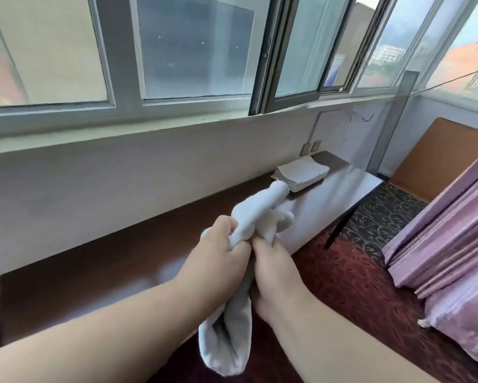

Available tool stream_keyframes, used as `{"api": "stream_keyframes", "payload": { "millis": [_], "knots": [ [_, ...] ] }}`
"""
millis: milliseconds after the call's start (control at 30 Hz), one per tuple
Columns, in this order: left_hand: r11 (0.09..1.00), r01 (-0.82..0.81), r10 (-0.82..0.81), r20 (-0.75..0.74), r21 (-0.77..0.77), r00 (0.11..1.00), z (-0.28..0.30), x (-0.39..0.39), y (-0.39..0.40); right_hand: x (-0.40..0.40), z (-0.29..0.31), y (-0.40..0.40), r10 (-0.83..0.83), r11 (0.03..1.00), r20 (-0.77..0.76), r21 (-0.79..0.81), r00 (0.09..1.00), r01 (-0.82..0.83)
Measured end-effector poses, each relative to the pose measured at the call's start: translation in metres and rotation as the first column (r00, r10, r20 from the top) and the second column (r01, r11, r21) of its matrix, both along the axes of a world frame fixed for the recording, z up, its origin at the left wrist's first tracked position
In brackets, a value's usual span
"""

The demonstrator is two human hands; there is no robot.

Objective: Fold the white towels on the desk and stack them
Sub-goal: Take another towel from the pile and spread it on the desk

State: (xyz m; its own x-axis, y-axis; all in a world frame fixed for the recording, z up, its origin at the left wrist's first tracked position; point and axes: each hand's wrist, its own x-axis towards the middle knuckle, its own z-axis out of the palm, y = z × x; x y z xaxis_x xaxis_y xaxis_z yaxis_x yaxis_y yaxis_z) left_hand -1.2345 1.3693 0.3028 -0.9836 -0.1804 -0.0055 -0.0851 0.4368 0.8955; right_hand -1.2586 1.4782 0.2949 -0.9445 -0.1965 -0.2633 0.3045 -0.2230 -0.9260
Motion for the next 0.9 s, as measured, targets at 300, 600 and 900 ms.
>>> {"api": "stream_keyframes", "payload": {
  "millis": [300, 600, 900],
  "knots": [
    [0.837, -0.418, 0.465, -0.055, 0.352, 0.884, -0.015, -0.146, -0.049, -0.179, -0.024, -0.063, 0.189, 0.982, -0.148, 0.018, 0.971, -0.188],
    [-0.052, -0.874, 0.924, 0.356, 0.482, 0.141, -0.151, -0.187, -0.122, -0.334, -0.143, -0.030, -0.026, 0.986, 0.368, -0.143, 0.930, 0.084],
    [-0.530, -0.839, 0.620, 0.732, 0.126, -0.282, -0.284, -0.113, -0.118, -0.379, -0.290, 0.056, 0.055, 0.990, 0.729, 0.050, 0.683, -0.133]
  ]
}}
